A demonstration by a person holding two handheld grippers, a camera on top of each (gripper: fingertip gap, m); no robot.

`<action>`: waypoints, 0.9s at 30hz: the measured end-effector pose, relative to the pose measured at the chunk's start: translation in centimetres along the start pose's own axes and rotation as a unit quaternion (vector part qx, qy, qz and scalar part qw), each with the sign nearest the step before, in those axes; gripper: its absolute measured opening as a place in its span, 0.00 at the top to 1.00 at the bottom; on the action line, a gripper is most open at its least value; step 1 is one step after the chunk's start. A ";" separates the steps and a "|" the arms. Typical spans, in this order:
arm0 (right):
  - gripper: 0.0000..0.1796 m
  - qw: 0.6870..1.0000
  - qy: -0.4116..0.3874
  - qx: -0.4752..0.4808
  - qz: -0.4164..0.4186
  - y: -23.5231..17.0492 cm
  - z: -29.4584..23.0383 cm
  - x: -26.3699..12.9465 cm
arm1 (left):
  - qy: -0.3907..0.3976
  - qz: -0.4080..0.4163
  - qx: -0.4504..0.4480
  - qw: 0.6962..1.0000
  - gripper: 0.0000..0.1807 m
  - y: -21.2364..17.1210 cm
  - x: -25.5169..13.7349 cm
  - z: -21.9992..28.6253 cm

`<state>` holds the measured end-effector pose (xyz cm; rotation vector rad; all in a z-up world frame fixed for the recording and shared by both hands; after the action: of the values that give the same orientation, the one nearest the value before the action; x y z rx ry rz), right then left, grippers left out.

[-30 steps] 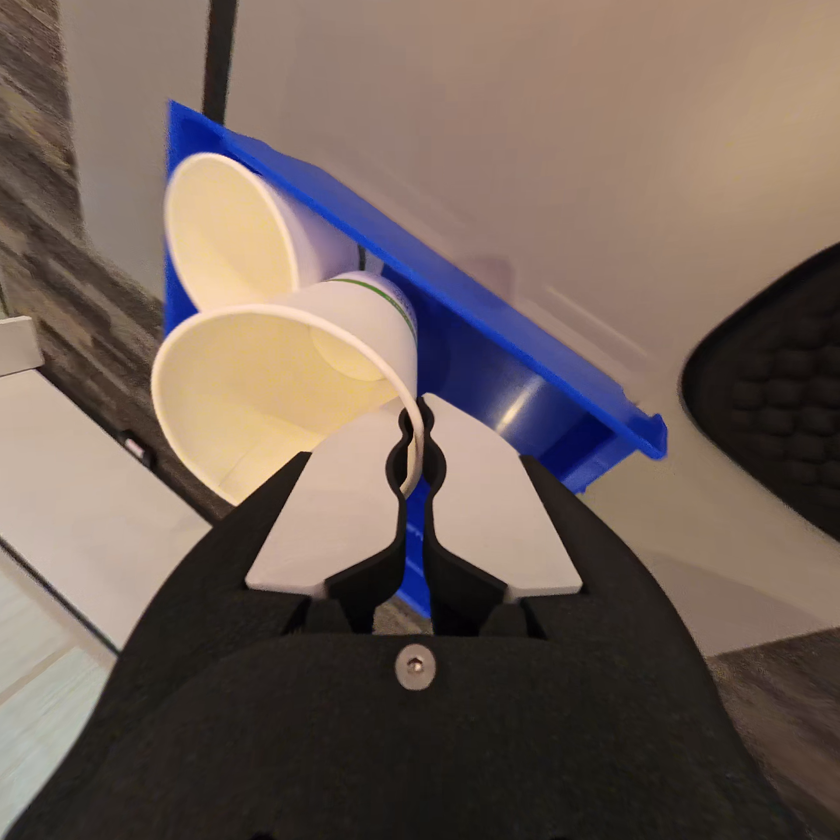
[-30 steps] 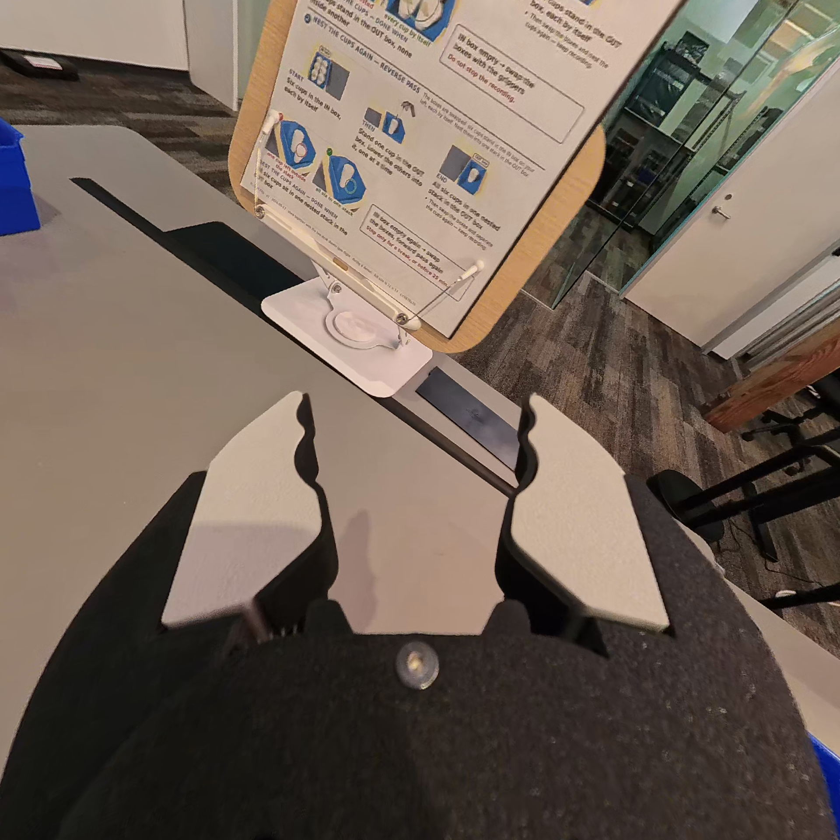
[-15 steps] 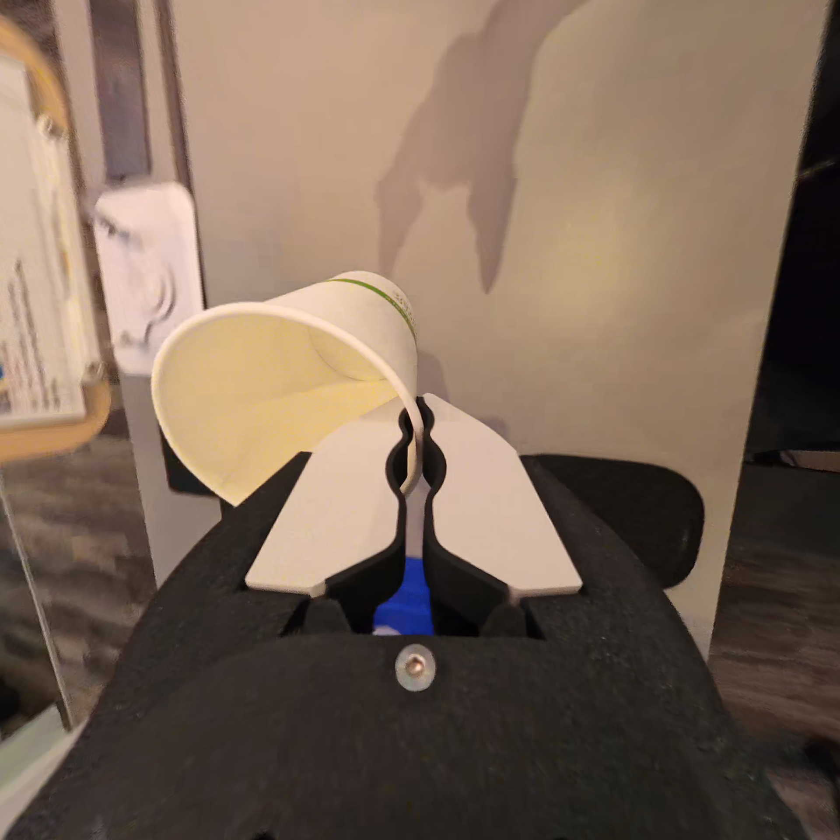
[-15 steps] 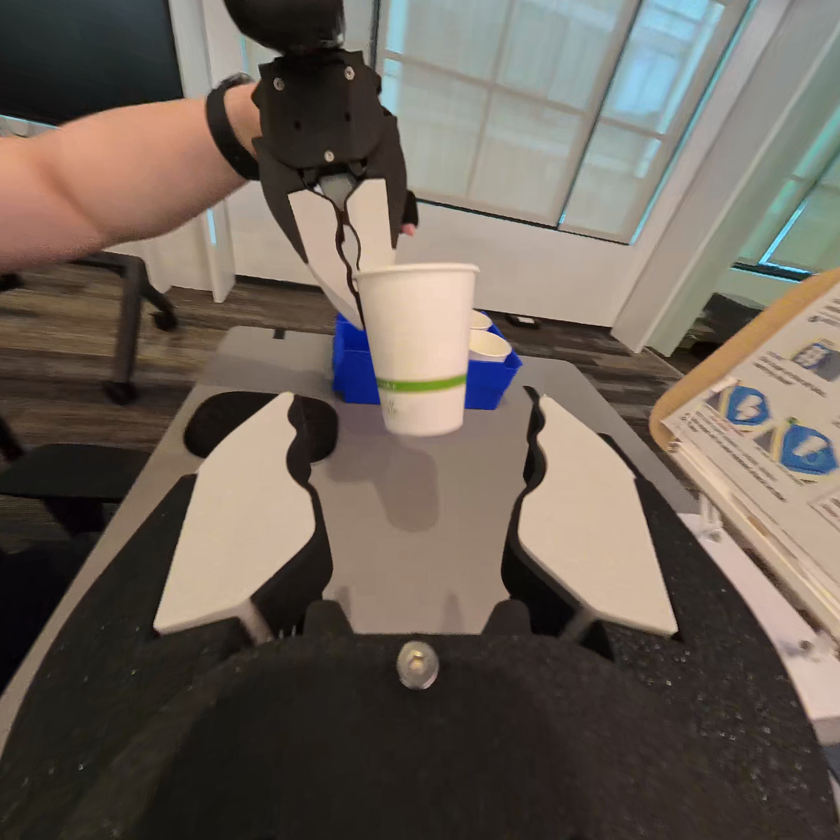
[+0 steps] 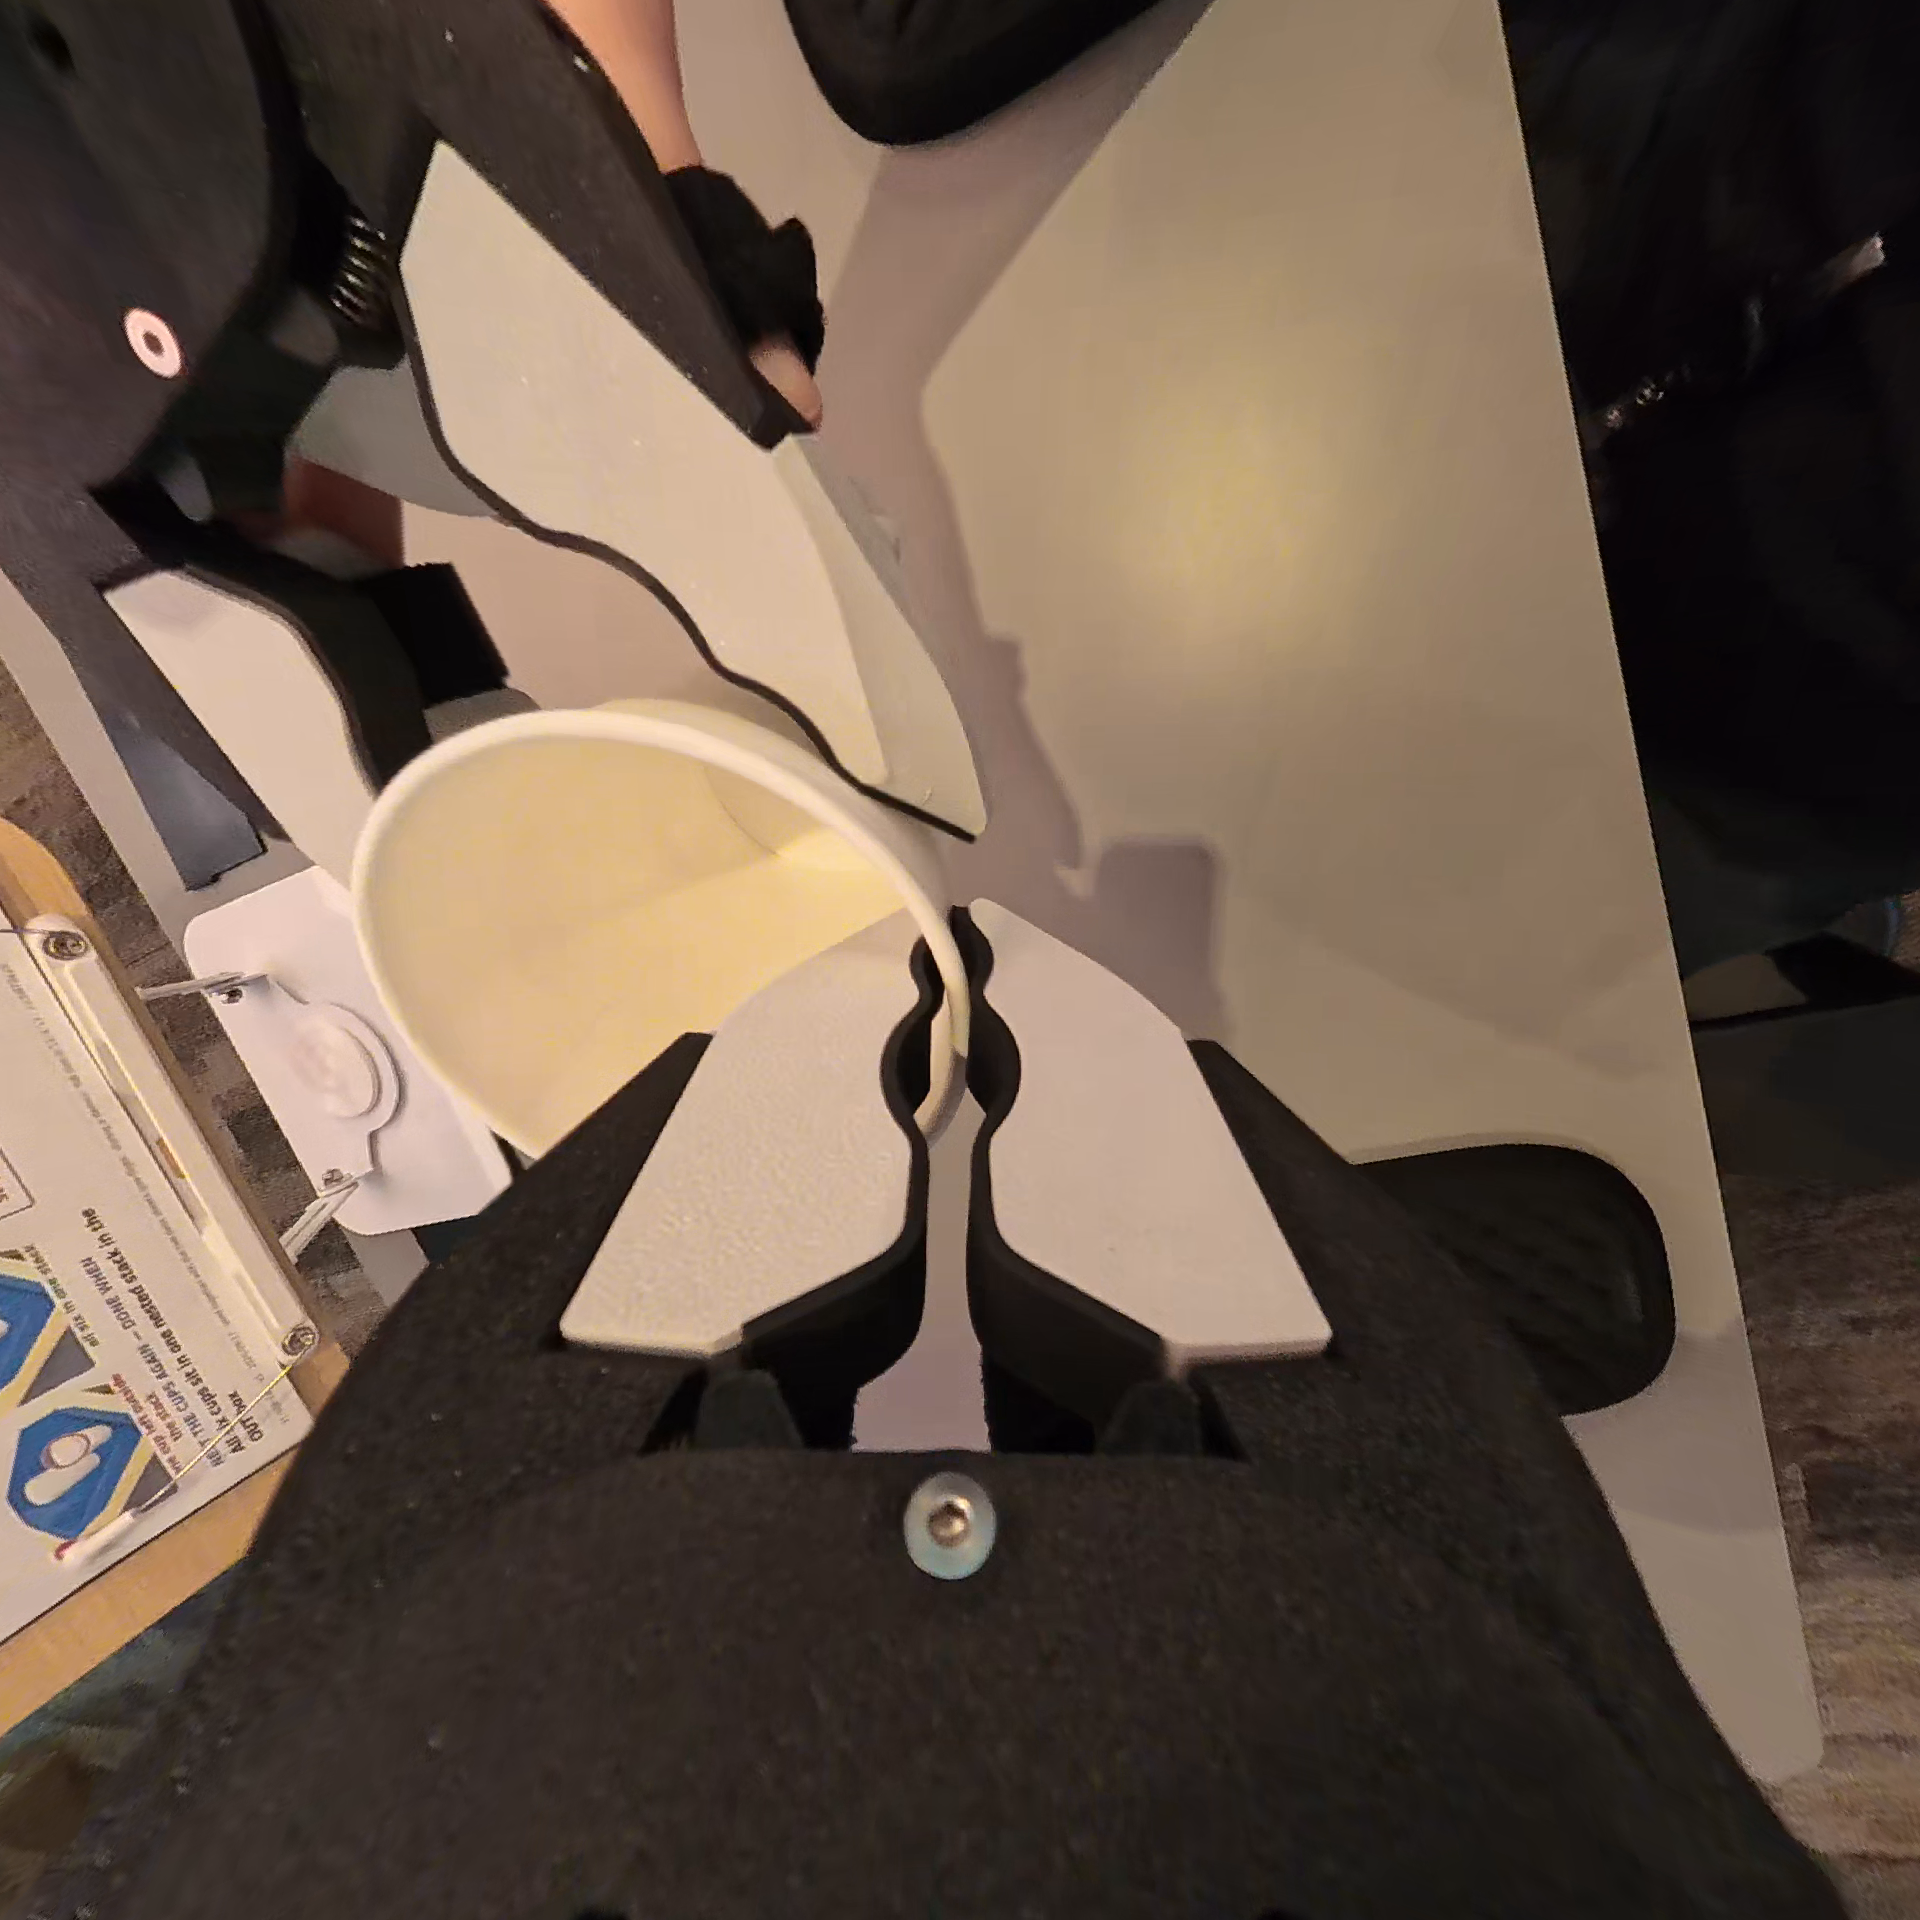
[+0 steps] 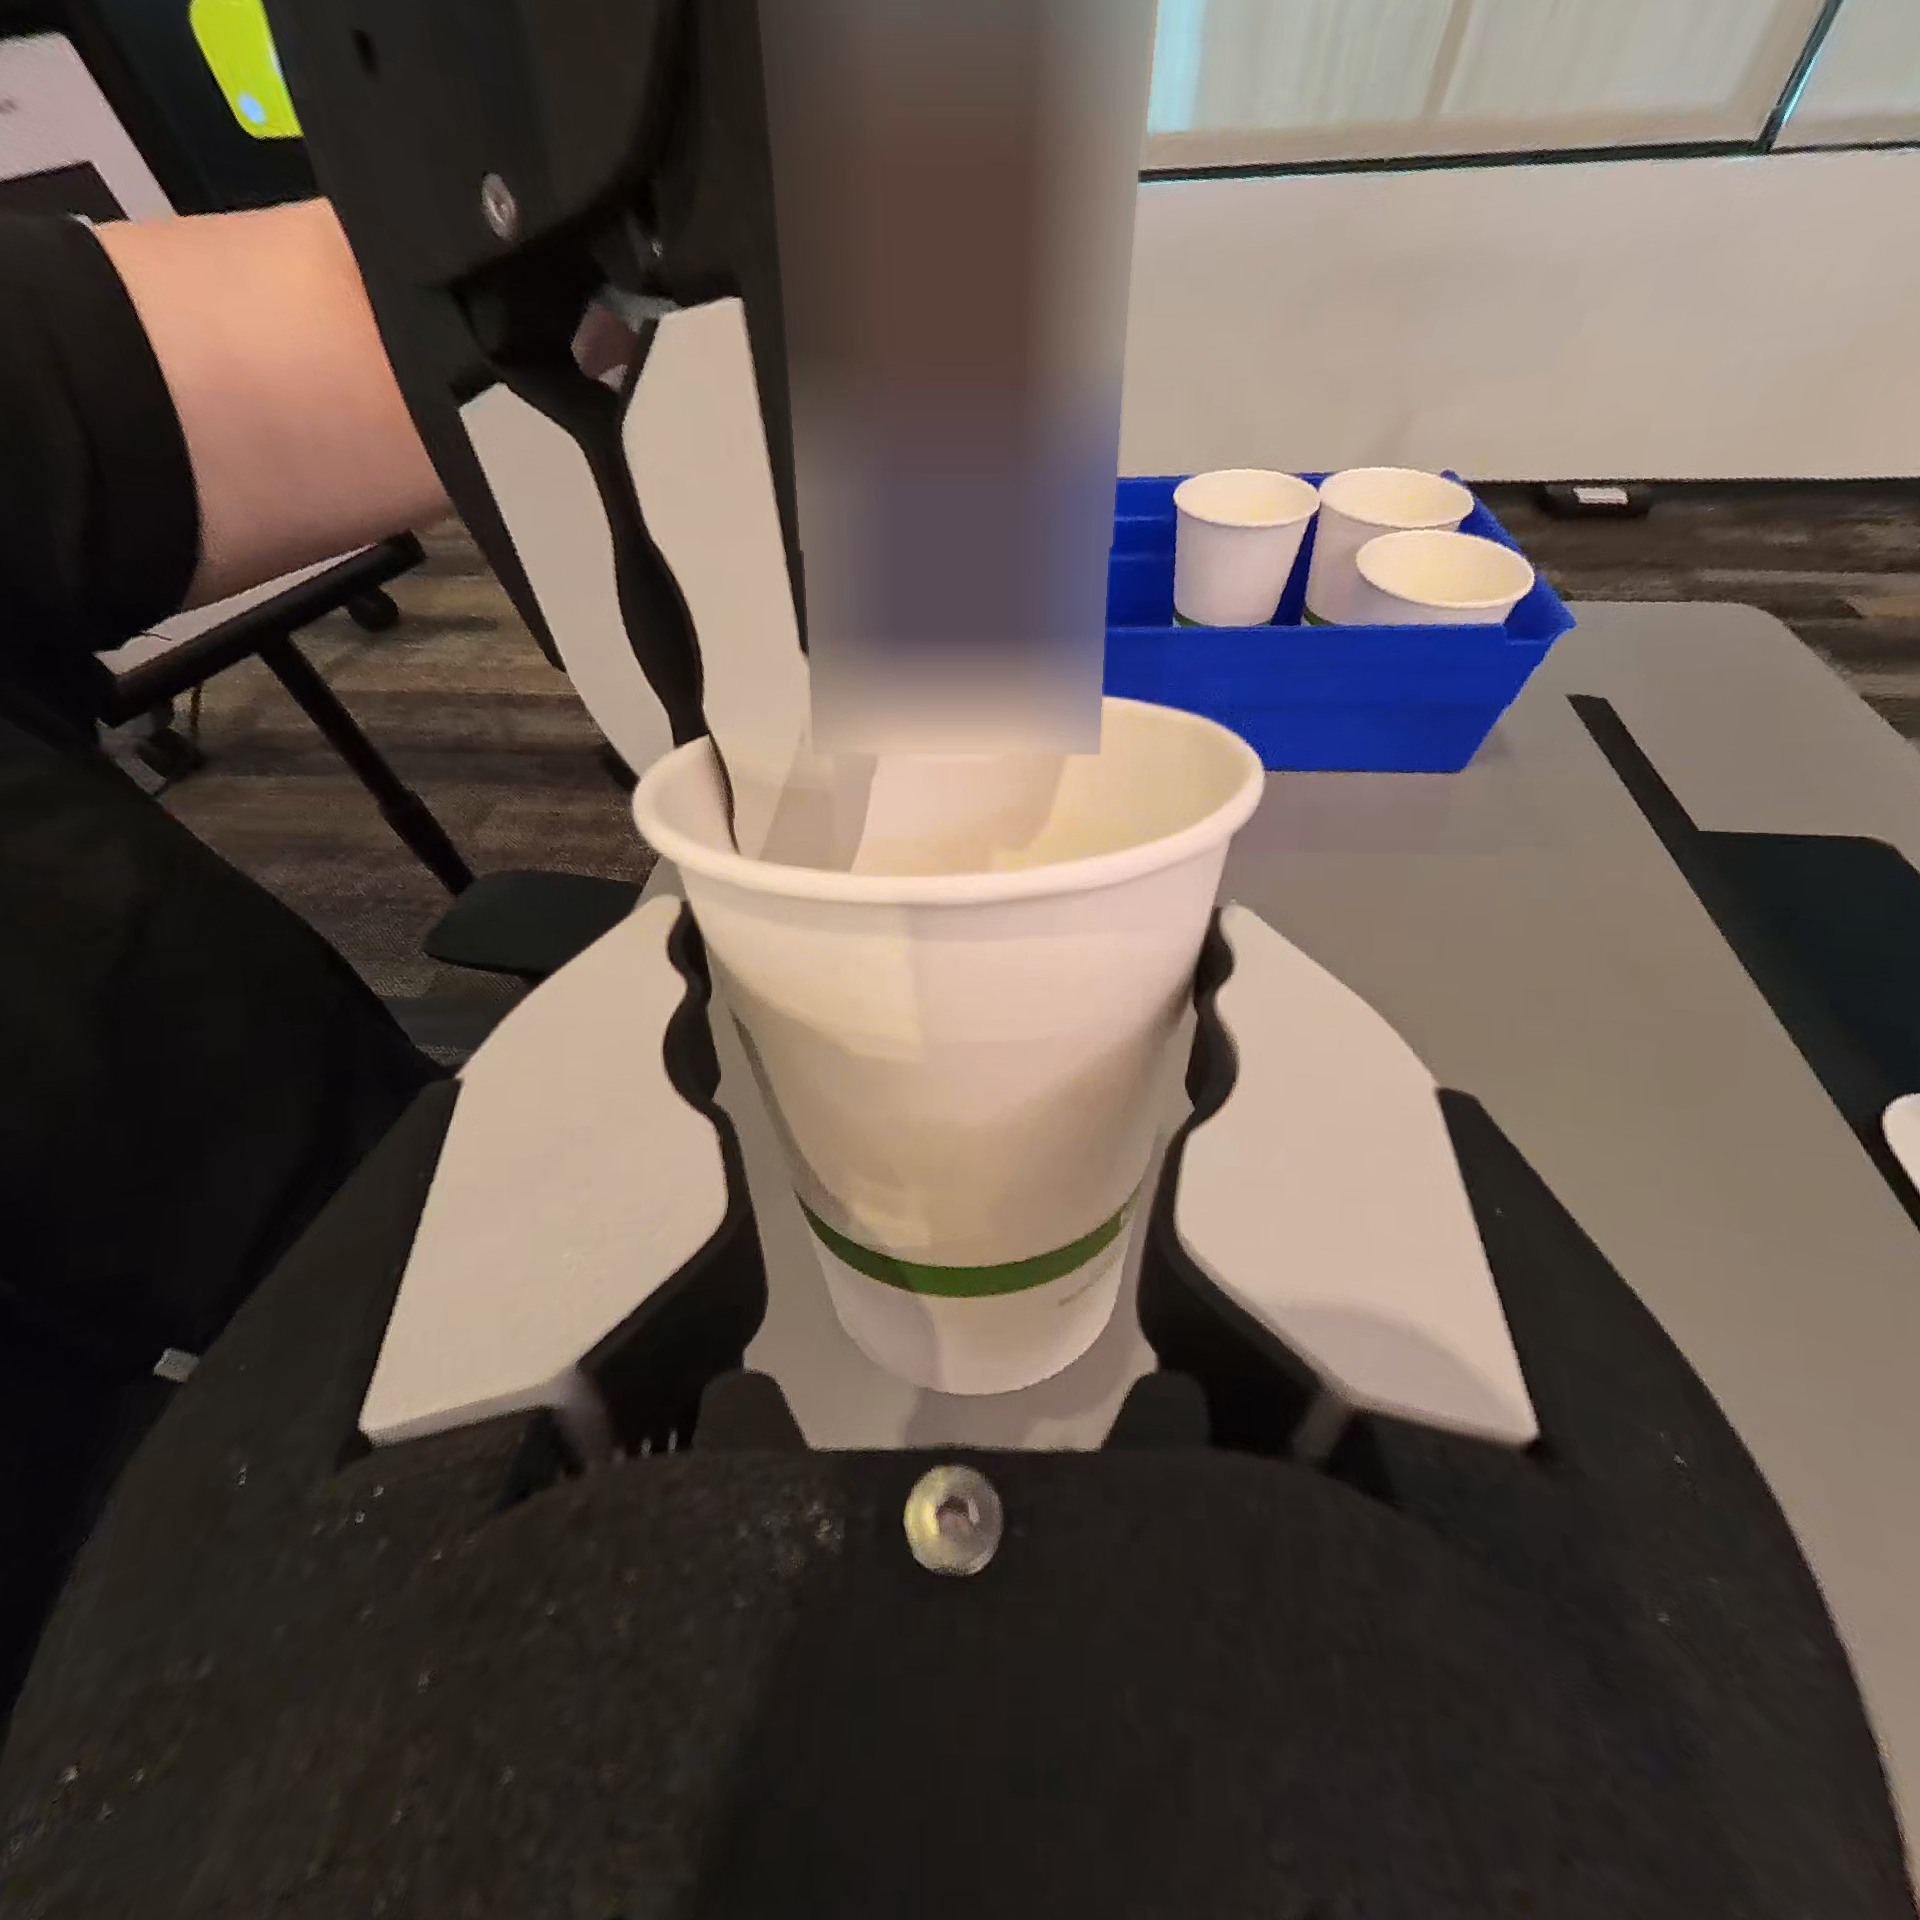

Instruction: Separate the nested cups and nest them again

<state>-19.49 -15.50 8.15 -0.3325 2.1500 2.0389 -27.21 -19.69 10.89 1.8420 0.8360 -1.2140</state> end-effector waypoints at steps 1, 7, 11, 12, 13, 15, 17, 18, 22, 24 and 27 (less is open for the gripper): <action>0.51 1.000 0.006 0.002 -0.002 0.0 0.0 0.0 | -0.002 0.001 0.001 1.000 1.00 0.1 0.0 0.0; 0.52 0.999 0.036 0.018 -0.017 -0.5 0.0 -0.4 | 0.020 0.017 -0.021 0.999 0.89 0.4 0.1 -0.4; 0.52 1.000 0.015 0.017 -0.017 -0.6 0.7 -1.1 | 0.051 0.033 -0.036 0.998 0.86 0.2 -0.5 -0.8; 0.52 1.000 0.007 0.017 -0.015 -0.6 1.0 -1.6 | 0.063 0.036 -0.040 0.996 0.85 0.0 -0.9 -0.9; 0.52 1.000 -0.003 0.018 -0.012 -0.6 1.3 -2.3 | 0.079 0.041 -0.046 0.995 0.84 -0.2 -1.3 -1.0; 0.52 0.999 -0.031 0.020 -0.007 -0.6 2.1 -4.3 | 0.112 0.057 -0.063 0.990 0.83 -0.7 -2.5 -1.3; 0.52 0.997 -0.077 0.025 0.010 -0.3 3.0 -7.5 | 0.130 0.079 -0.086 0.985 0.84 -1.6 -3.7 -1.3; 0.52 0.994 -0.099 0.029 0.027 -0.1 3.3 -9.5 | 0.142 0.092 -0.097 0.981 0.84 -2.0 -4.3 -1.4; 0.52 0.954 -0.288 0.055 0.072 -0.7 4.5 -20.0 | 0.177 0.133 -0.139 0.965 0.84 -3.9 -6.2 -1.5; 0.52 0.875 -0.474 0.033 0.091 -1.9 4.9 -27.5 | 0.190 0.135 -0.155 0.960 0.84 -4.9 -6.6 -1.5; 0.52 0.733 -0.654 0.015 0.187 -4.9 3.7 -37.4 | 0.186 0.128 -0.169 0.959 0.84 -6.1 -6.3 -1.2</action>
<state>17.66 -10.09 13.14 1.2620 1.2784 1.4565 -33.87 -16.30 15.62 1.8439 0.9090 -0.5291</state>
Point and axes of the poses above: each gripper's, where its closed fingertips meet, x out along the fingers, y out of its top, z = x × y across the jaws, the point moved 6 cm from there along -x, back along the fingers, and after that the axes turned 1 degree about x, right-handed, at the moved point
